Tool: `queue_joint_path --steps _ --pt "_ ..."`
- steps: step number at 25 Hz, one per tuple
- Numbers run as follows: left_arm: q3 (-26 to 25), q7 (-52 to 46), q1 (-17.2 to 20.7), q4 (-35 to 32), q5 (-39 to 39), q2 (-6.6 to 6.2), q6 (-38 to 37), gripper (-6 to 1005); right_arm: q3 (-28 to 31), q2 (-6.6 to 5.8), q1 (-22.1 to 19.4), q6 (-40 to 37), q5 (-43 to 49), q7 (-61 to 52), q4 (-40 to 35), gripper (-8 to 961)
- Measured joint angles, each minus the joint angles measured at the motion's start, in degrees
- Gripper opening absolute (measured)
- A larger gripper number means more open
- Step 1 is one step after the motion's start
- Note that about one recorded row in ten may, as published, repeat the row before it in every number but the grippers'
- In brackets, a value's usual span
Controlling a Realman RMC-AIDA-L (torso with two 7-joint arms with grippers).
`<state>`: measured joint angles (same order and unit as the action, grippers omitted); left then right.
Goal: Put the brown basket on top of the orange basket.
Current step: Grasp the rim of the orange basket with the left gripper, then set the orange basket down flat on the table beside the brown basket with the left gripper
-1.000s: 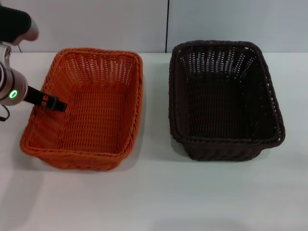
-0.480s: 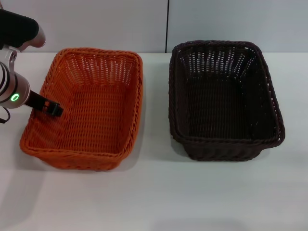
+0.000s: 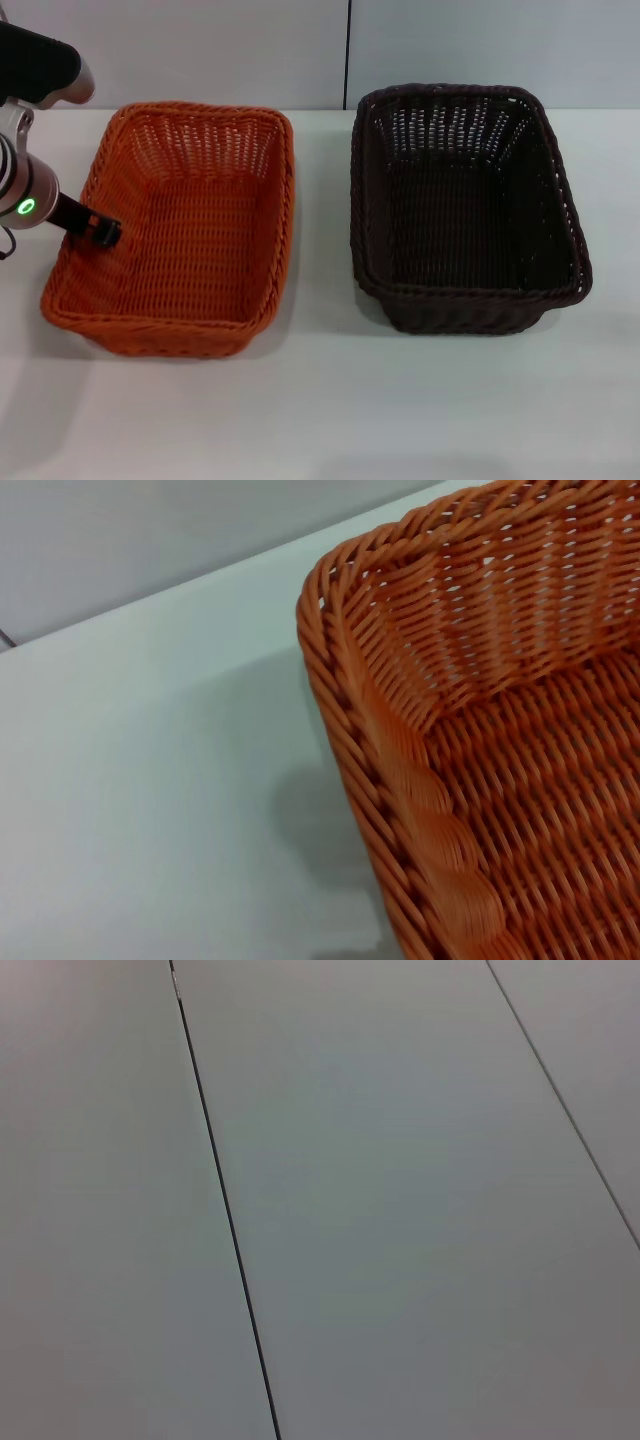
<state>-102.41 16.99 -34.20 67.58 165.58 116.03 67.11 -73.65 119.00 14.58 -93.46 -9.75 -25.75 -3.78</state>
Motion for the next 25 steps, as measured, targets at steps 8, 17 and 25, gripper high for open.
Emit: queue_joint_path --steps 8,17,25 --pt "-0.47 6.87 1.52 7.92 0.02 -0.26 6.86 332 0.0 0.0 -0.12 -0.37 0.0 0.0 0.01 821" --pt "-0.5 14.11 4.31 17.53 0.04 -0.27 12.87 318 0.0 0.11 -0.53 -0.95 0.01 -0.09 -0.1 820" --pt "-2.6 27.2 7.01 31.06 -0.02 0.04 23.46 252 0.0 0.18 -0.69 -2.01 0.7 -0.86 -0.16 822"
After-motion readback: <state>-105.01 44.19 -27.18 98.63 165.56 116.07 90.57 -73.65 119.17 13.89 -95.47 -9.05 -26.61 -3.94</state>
